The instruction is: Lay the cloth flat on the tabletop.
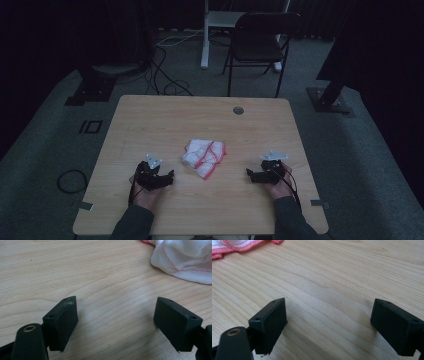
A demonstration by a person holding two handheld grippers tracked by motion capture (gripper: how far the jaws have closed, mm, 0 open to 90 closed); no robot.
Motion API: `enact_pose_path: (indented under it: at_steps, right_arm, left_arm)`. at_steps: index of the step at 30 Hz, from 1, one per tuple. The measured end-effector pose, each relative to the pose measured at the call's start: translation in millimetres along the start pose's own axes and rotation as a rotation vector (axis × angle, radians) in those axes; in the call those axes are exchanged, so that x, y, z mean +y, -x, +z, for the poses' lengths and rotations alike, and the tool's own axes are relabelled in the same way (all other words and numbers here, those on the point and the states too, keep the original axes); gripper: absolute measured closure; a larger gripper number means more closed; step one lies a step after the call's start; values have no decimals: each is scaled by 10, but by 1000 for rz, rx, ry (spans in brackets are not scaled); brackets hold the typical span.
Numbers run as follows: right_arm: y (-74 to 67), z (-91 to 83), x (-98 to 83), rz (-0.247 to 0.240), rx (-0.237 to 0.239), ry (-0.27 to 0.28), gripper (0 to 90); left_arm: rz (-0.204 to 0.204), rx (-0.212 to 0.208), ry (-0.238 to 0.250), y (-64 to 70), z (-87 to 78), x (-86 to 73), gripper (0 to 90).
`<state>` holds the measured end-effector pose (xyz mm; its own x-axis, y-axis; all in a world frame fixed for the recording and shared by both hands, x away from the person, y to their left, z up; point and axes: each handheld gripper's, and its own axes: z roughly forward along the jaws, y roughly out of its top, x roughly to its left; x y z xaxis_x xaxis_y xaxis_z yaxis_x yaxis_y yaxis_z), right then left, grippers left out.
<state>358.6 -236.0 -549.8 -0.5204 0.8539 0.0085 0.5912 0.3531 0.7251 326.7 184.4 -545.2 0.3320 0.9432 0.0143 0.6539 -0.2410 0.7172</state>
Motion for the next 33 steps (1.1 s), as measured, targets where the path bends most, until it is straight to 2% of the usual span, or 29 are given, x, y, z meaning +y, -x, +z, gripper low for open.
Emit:
enact_pose_path:
  at_steps: [15,23,25,27,33]
  right_arm:
    - [-2,-1,-1,1,-2,0,133]
    - [-4,-1,-2,2,-3,0,133]
    - [-5,-2,-1,3,-3,0,133]
    - [-5,-2,-2,3,-4,0,133]
    - [-4,-1,-1,2,-4,0,133]
  left_arm:
    - [3,-4,-1,2,0,1,199]
    - [9,-8,0,24,-29,9,339]
    - [14,-10,-3,36,-35,14,357]
    - [40,-14,-15,58,-47,29,359]
    - [60,-51,17,106,-142,107,364]
